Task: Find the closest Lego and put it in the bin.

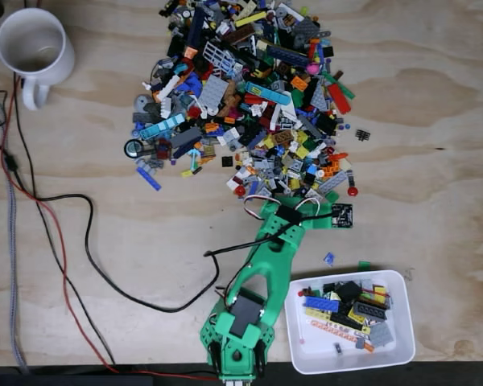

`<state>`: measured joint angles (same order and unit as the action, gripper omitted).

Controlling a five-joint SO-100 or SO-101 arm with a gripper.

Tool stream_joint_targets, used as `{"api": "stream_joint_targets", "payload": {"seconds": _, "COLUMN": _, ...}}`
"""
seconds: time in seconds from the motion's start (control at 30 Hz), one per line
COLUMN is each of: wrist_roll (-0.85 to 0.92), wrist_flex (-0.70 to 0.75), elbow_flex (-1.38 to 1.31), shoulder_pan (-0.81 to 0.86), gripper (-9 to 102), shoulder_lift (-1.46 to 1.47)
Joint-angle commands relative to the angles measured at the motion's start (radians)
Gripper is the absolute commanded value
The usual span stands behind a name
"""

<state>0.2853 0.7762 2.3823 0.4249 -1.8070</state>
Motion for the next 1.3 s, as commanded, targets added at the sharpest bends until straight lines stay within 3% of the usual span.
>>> {"api": "stream_joint_targets", "payload": {"seconds": 0.0, "wrist_roll": 0.003, "wrist_flex": -0.018, "elbow_flex": 0.014, "shoulder_pan": 0.002, "gripper": 5, "shoulder_lift": -0.005}}
{"api": "stream_joint_targets", "payload": {"seconds": 0.17, "wrist_roll": 0.020, "wrist_flex": 0.043, "elbow_flex": -0.058, "shoulder_pan": 0.003, "gripper": 4, "shoulder_lift": -0.012}}
{"api": "stream_joint_targets", "payload": {"seconds": 0.6, "wrist_roll": 0.187, "wrist_flex": 0.448, "elbow_flex": -0.436, "shoulder_pan": 0.140, "gripper": 4, "shoulder_lift": -0.178}}
{"api": "stream_joint_targets", "payload": {"seconds": 0.97, "wrist_roll": 0.486, "wrist_flex": 0.684, "elbow_flex": -0.594, "shoulder_pan": 0.520, "gripper": 5, "shoulder_lift": -0.339}}
{"api": "stream_joint_targets", "payload": {"seconds": 1.27, "wrist_roll": 0.724, "wrist_flex": 0.753, "elbow_flex": -0.526, "shoulder_pan": 0.891, "gripper": 4, "shoulder_lift": -0.397}}
